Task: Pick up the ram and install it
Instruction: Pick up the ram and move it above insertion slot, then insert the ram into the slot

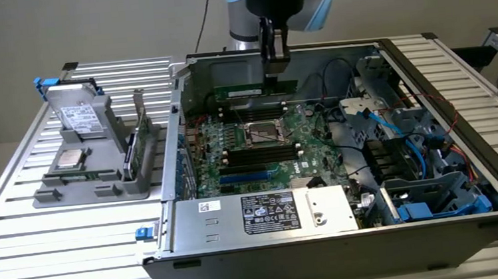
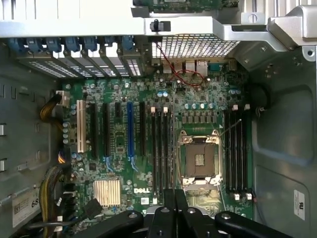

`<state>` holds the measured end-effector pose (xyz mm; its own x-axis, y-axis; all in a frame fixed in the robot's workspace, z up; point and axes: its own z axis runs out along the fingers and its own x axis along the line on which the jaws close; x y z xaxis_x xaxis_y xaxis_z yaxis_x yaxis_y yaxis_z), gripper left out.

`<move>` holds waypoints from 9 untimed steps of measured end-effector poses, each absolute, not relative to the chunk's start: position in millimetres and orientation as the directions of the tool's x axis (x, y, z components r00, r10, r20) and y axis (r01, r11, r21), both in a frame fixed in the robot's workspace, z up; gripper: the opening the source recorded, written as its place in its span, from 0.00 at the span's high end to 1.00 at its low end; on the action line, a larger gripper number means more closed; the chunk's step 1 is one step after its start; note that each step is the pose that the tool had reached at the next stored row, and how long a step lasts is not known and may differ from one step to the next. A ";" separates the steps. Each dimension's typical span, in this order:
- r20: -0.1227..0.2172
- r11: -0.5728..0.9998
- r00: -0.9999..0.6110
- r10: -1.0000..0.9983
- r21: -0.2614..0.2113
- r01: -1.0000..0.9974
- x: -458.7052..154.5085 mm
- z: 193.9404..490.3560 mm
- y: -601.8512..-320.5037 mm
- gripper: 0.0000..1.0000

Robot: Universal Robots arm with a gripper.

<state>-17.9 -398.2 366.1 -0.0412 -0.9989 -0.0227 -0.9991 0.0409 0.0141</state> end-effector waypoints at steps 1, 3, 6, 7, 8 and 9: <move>-0.023 0.041 -0.041 -0.999 0.014 -0.999 -17.2 364.8 -396.8 0.88; -0.023 0.041 -0.041 -0.999 0.013 -0.999 -16.2 362.4 -394.8 0.88; -0.023 0.041 -0.041 -0.999 0.009 -0.999 -16.1 358.6 -394.6 0.88; -0.023 0.041 -0.041 -0.999 0.008 -0.999 -16.1 357.8 -394.6 0.88; -0.023 0.041 -0.041 -0.999 0.007 -0.999 -16.1 357.0 -394.5 0.88; -0.022 0.041 -0.041 -0.999 0.005 -0.999 -16.1 356.5 -394.5 0.88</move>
<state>-16.1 -394.5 356.5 -0.0406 -0.9989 -0.0224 -0.9992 0.0405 0.0053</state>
